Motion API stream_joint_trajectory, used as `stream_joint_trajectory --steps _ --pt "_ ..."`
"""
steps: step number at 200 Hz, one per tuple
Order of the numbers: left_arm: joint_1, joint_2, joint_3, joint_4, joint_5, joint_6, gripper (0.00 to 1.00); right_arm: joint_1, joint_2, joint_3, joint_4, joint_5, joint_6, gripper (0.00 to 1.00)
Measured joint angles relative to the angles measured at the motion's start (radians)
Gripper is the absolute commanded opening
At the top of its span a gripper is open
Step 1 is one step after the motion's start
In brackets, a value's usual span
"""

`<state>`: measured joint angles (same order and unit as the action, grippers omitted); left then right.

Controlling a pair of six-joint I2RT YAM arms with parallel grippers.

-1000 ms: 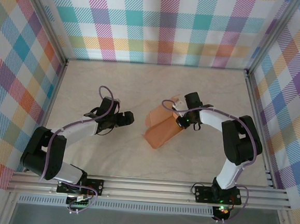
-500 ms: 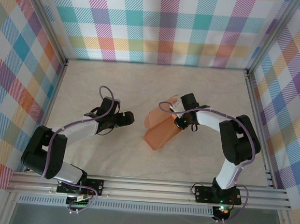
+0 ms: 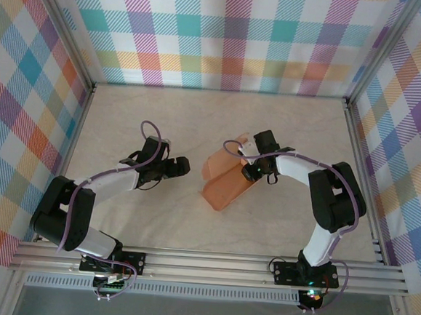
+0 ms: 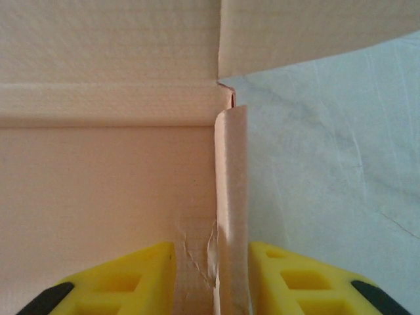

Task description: Fold the paper box

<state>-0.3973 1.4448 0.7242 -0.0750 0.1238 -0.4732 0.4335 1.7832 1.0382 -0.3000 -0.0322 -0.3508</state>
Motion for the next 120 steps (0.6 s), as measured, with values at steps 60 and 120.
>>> stream_joint_trajectory --steps 60,120 --pt "-0.007 0.009 0.000 0.000 0.009 0.003 0.87 0.000 0.000 0.002 -0.004 -0.023 0.015 0.32" --pt "-0.015 0.018 0.003 0.000 0.009 0.019 0.88 0.000 -0.027 0.010 -0.021 -0.063 0.028 0.25"
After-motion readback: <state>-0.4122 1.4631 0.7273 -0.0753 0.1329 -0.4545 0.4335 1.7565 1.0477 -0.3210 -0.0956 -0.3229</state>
